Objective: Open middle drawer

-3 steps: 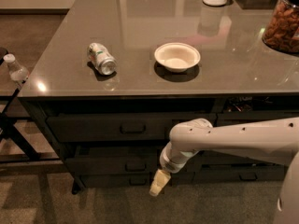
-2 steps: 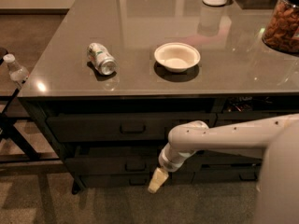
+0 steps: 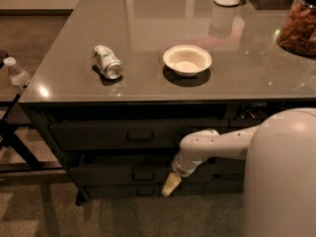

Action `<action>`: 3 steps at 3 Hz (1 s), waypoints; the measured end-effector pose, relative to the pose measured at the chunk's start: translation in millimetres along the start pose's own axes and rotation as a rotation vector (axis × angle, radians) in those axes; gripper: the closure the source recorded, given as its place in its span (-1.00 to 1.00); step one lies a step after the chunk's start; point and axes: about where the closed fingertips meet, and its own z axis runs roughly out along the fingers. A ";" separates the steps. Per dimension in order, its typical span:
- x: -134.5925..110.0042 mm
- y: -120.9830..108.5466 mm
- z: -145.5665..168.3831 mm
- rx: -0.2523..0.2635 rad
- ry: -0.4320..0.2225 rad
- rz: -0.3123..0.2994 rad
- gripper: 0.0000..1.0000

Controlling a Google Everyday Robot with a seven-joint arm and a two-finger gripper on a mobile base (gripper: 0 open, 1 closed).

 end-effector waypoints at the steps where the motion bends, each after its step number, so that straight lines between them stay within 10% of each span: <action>1: 3.0 -13.0 12.8 0.025 0.016 -0.006 -1.00; 3: 8.3 10.1 38.4 -0.063 0.078 -0.057 -1.00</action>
Offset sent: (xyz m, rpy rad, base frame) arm 0.0116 0.0065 -0.0491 -0.0603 0.0364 0.0707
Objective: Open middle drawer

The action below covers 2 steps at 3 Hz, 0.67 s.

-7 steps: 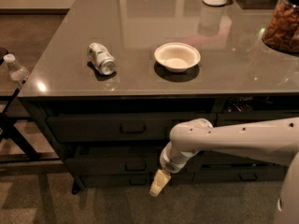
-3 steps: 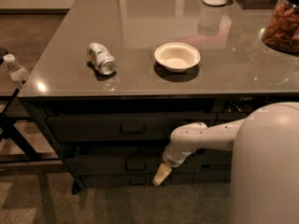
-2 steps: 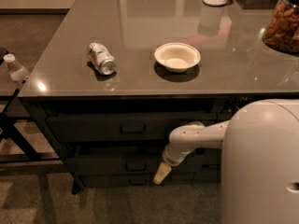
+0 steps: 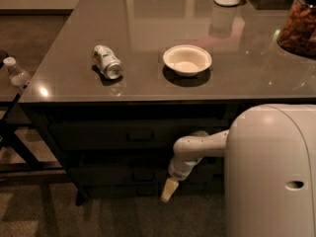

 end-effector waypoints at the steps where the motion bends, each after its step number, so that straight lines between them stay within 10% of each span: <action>1: 3.3 11.5 -3.3 -0.032 0.010 -0.008 -1.00; 2: 17.8 43.4 -32.1 -0.106 -0.003 0.019 -1.00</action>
Offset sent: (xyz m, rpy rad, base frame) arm -0.1036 -0.0143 0.0823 0.1158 0.1853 0.0056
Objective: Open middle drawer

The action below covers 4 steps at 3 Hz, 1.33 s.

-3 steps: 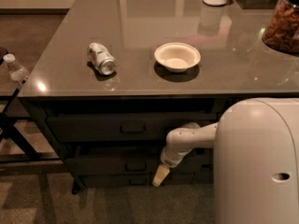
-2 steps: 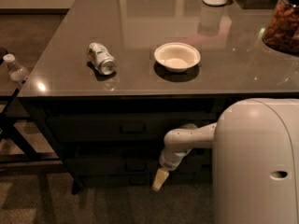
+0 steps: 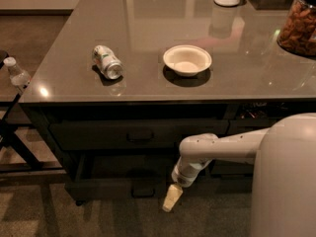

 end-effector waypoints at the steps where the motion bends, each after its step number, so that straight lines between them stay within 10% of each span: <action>1: 1.1 -2.1 4.4 -0.002 0.011 -0.004 -1.00; 4: 51.2 32.5 -5.3 -0.048 0.093 0.053 -1.00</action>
Offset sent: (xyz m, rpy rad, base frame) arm -0.0464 -0.0354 -0.0175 -0.0883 0.1206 0.0023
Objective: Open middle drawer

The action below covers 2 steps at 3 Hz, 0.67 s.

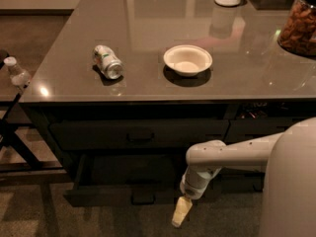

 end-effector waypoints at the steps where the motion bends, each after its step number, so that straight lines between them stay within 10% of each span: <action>1: 35.5 26.2 -5.3 -0.012 0.041 0.053 -1.00; 2: 34.7 24.8 -3.7 -0.013 0.037 0.048 -1.00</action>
Offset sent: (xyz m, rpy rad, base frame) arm -0.0189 -0.0134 0.0094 -0.0205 0.0131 -0.0394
